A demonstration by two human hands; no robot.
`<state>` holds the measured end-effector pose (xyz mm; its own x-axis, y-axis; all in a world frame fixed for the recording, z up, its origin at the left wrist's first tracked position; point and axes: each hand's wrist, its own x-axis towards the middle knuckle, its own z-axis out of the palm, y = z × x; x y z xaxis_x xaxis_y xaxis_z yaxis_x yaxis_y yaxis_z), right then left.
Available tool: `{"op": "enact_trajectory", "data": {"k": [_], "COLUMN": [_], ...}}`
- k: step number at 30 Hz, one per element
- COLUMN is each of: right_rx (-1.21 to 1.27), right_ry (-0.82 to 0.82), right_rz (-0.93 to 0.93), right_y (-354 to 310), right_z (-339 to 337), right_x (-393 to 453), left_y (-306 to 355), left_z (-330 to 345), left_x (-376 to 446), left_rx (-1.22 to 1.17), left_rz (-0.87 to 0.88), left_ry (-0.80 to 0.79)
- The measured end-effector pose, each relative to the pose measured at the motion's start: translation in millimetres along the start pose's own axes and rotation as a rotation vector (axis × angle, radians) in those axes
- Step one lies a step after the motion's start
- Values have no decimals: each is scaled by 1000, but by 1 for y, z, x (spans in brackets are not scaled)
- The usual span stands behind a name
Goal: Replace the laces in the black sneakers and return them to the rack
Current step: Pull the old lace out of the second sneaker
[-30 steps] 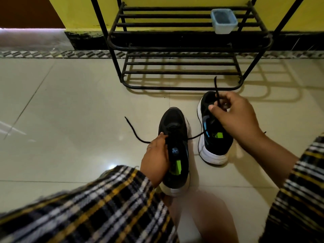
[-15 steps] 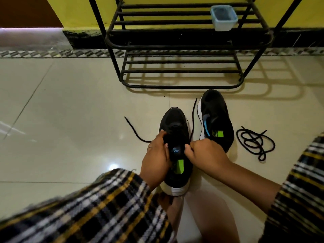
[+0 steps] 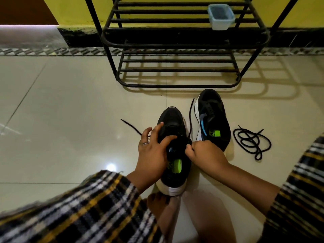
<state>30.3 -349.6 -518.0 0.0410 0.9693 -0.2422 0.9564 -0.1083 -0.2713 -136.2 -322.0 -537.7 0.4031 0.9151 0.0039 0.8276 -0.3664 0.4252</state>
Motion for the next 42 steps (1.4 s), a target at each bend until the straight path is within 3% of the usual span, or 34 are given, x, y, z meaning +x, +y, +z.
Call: {"op": "enact_trajectory", "data": {"k": [6,10,13,15,19,23,26,35,39,42], "right_rx": [-85,-140,-150,-146,-133,-139,-150,-177,-181,-196], "right_ry": [2,-2,2,4,33,50,54,70,76,76], "right_rz": [-4,-45,-47,-41,-52,-73,-78,-108,-108,-103], "right_y": [-3,-9,-12,-10,-9,-8,-7,-9,-9,-7], "right_z": [-3,-10,-11,-10,-7,-5,-5,-7,-7,-7], "right_x": [-2,-4,-6,-6,-5,-4,-4,-4,-5,-6], "left_y": [4,8,12,16,12,-3,-11,-25,-22,-32], "left_z": [-1,-8,-23,-38,-58,-70,-79,-79,-71,-67], "left_x": [-2,4,17,24,35,41,49,56,49,50], "left_rx": [-61,-280,-530,-833,-1318,-1688,-1883,-1956,-1750,-1517], "left_rz": [51,37,-135,-328,-673,-830,-851,-813,-845,-768], "left_ry": [17,44,100,97,-126,-183,-158,-23,-76,-33]}}
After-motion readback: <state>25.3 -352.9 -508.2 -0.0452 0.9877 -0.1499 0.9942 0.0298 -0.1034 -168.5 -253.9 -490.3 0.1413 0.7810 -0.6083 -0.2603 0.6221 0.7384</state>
